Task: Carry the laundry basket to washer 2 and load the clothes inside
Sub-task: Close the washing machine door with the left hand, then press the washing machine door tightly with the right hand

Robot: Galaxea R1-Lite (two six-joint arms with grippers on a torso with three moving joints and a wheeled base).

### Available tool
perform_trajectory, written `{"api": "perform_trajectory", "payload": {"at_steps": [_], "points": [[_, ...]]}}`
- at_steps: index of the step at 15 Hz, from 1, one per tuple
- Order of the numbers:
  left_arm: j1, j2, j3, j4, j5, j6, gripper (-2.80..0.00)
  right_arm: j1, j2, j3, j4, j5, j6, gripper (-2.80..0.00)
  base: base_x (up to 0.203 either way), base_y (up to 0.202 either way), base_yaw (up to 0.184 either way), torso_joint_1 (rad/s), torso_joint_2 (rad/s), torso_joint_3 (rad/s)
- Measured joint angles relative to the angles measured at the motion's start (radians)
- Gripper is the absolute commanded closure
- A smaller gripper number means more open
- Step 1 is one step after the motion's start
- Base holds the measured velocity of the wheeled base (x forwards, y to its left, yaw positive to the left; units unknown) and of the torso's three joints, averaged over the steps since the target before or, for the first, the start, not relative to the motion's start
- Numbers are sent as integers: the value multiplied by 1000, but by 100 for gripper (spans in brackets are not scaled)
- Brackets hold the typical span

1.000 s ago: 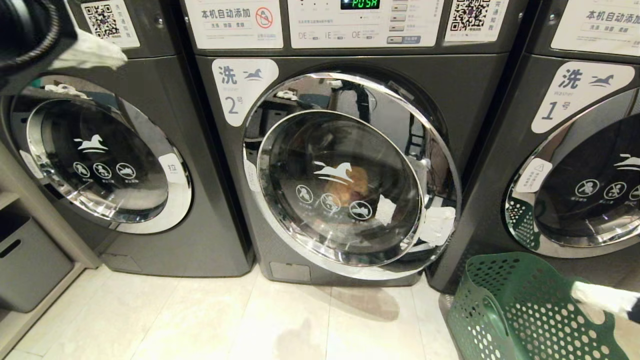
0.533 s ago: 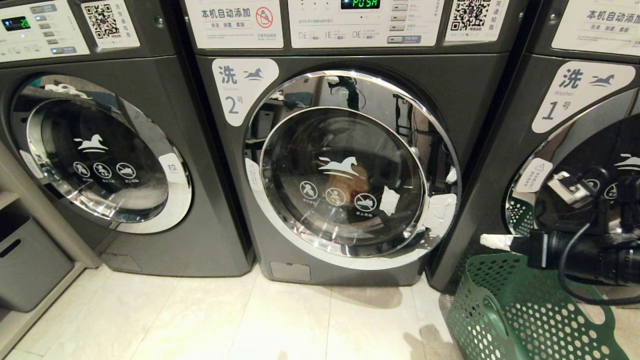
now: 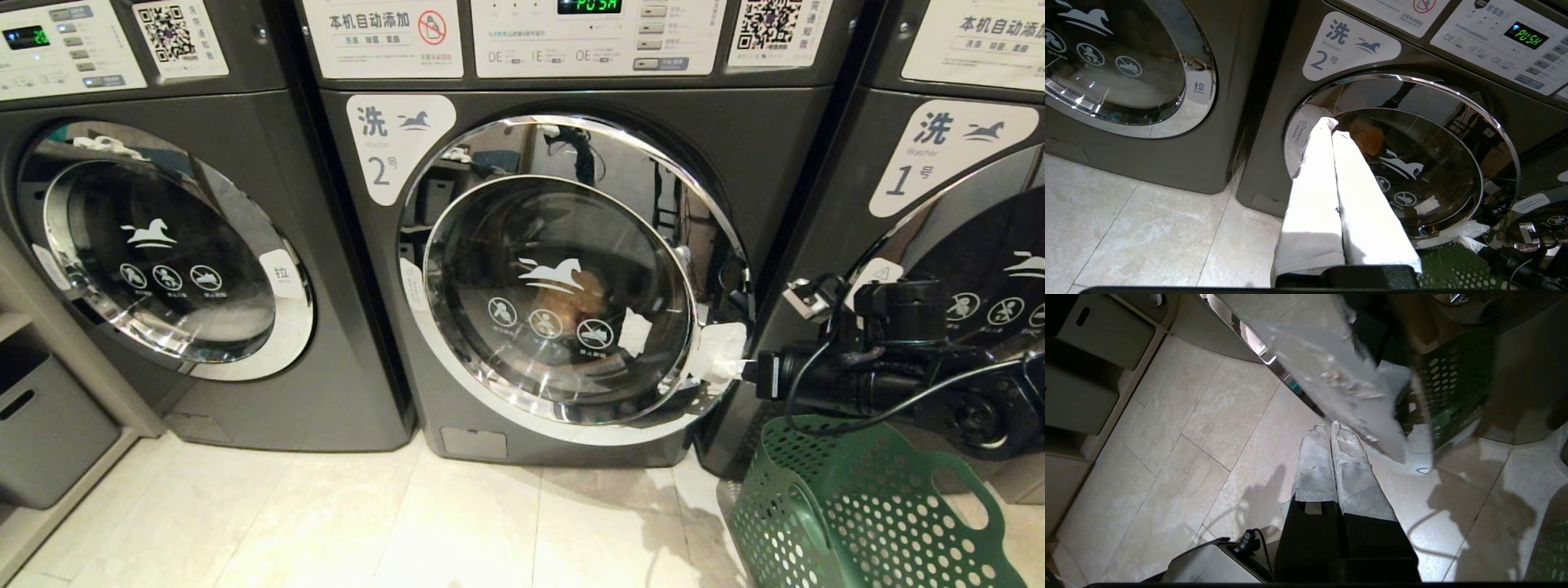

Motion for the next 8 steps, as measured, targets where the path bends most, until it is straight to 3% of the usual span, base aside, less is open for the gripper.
{"api": "perform_trajectory", "payload": {"at_steps": [5,8], "points": [[0,1,40,-5,0,0,0,30,110,-116,1,-39,0,0,0,0,0,0,0,0],[0,-5,53,-2,2,0,0,30,189,-226,-52,-157,-3,0,0,0,0,0,0,0]]}}
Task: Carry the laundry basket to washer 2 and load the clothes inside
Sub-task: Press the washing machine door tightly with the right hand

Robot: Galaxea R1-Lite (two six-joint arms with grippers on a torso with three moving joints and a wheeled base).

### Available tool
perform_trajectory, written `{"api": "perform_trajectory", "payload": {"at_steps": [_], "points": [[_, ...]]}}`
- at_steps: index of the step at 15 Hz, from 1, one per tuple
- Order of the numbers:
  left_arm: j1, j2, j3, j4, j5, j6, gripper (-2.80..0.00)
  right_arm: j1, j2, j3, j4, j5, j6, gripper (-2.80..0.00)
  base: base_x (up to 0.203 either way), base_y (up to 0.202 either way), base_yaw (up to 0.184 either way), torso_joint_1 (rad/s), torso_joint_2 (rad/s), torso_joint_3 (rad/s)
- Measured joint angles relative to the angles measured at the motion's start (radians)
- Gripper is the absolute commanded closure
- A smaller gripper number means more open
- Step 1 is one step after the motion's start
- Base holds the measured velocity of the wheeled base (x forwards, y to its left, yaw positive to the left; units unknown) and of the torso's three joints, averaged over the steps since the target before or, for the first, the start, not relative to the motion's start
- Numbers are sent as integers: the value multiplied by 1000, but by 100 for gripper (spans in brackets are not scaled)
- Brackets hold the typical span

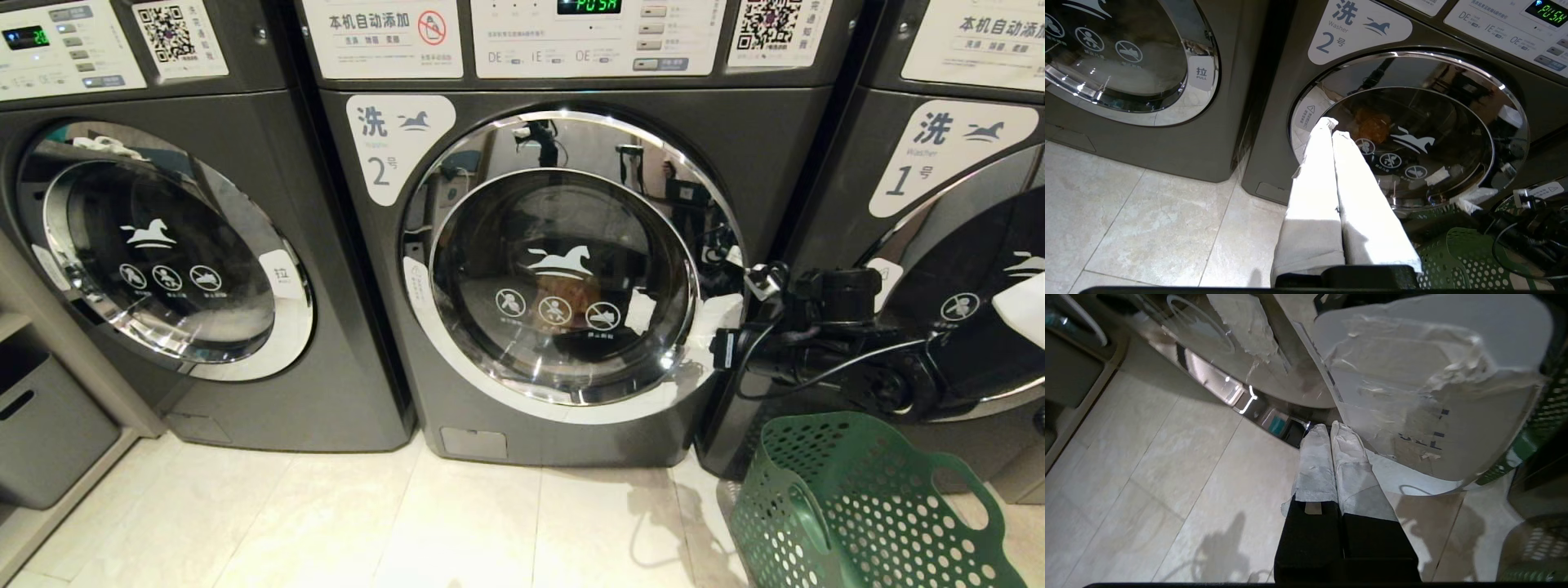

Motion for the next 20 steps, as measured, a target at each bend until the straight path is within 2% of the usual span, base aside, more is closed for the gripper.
{"api": "perform_trajectory", "payload": {"at_steps": [4,6,9,13,17,20], "points": [[0,-14,16,1,0,0,0,-2,83,-127,-22,-106,-2,0,0,0,0,0,0,0],[1,-18,18,2,1,0,0,-1,131,-207,-31,-126,-2,0,0,0,0,0,0,0],[1,-23,18,2,1,1,0,0,235,-356,-120,-167,-7,0,0,0,0,0,0,0],[1,-31,18,3,38,1,0,0,357,-519,-162,-213,-12,0,0,0,0,0,0,0],[1,-36,17,5,41,3,0,-4,410,-571,-164,-242,-13,0,0,0,0,0,0,0],[1,-45,17,5,42,30,0,-5,395,-531,-167,-268,-13,0,0,0,0,0,0,0]]}}
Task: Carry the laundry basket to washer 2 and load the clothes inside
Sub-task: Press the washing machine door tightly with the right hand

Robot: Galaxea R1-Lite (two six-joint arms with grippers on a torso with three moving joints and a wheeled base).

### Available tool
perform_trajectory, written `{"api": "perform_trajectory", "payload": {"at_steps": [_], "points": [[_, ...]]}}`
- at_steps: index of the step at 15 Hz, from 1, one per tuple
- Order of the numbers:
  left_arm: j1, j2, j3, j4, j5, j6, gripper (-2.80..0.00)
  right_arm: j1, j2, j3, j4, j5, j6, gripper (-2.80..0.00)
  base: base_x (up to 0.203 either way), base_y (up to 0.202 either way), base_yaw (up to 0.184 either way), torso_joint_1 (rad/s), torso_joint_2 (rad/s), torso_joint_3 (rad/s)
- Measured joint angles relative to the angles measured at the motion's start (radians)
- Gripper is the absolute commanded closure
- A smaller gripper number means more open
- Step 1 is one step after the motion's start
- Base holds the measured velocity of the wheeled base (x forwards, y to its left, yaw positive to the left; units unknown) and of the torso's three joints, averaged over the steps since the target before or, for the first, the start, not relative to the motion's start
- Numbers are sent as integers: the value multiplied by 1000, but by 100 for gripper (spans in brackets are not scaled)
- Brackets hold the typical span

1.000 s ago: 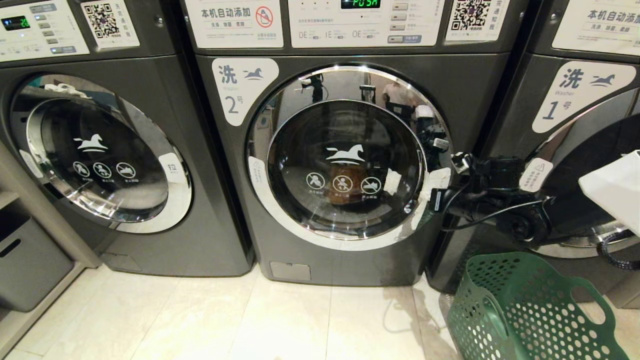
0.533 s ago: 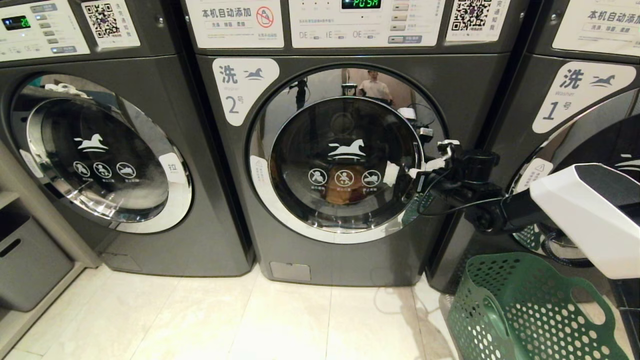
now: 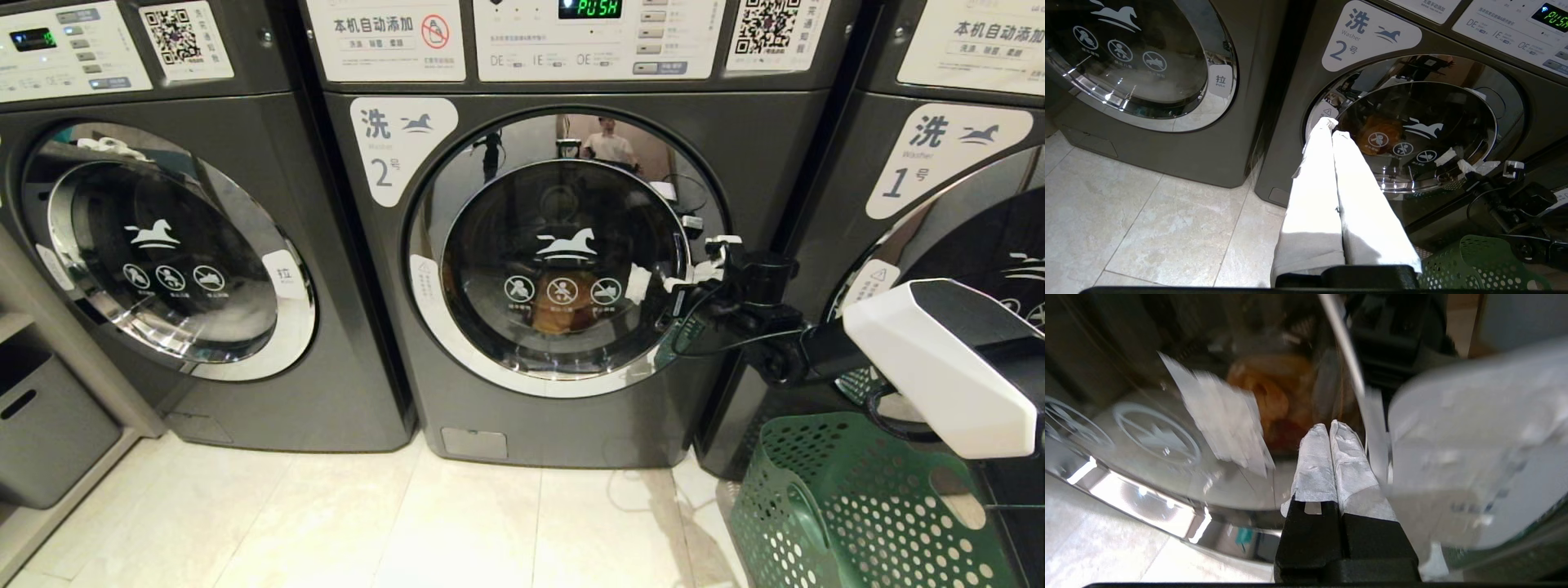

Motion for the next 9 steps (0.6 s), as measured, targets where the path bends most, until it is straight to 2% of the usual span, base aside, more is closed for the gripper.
{"api": "perform_trajectory", "payload": {"at_steps": [9], "points": [[-1,-16,-1,9,21,1,0,-32,-131,199,3,-20,9,0,0,0,0,0,0,0]]}}
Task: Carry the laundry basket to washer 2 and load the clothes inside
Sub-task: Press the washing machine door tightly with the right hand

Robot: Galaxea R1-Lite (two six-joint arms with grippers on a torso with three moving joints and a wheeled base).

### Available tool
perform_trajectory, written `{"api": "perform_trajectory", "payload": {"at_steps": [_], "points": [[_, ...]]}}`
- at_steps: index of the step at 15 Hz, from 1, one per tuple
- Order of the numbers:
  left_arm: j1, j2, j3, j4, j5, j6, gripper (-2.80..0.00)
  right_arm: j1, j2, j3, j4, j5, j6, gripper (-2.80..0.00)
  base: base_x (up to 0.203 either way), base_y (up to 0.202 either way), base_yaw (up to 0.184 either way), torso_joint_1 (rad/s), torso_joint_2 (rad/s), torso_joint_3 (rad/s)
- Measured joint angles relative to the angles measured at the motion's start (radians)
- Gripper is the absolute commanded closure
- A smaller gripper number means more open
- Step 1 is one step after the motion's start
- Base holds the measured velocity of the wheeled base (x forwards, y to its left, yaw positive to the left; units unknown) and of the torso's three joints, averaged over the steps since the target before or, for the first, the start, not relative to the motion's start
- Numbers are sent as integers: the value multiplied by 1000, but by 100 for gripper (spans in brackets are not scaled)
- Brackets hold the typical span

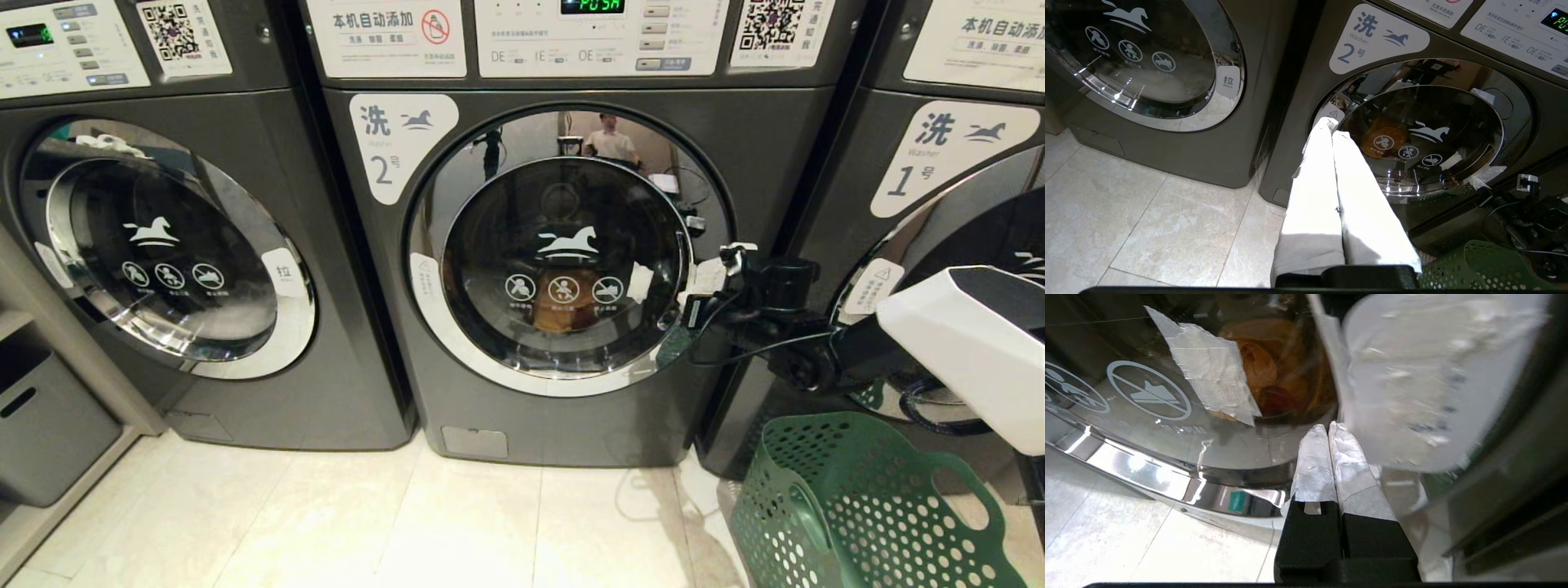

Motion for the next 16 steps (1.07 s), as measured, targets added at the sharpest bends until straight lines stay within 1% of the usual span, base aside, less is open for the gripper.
{"api": "perform_trajectory", "payload": {"at_steps": [2,4,8,13,16], "points": [[0,-4,0,2,0,0,0,-12,-28,32,-19,-17,-1,0,0,0,0,0,0,0],[-1,-9,1,0,0,0,0,-7,-43,55,-63,-13,-8,0,0,0,0,0,0,0],[0,-19,1,0,0,0,0,-10,-65,86,-69,-2,-21,0,0,0,0,0,0,0],[0,-20,0,0,0,-1,0,-5,-73,81,-69,45,-26,0,0,0,0,0,0,0],[0,-20,0,0,0,-1,0,-2,-73,68,-69,51,-26,0,0,0,0,0,0,0]]}}
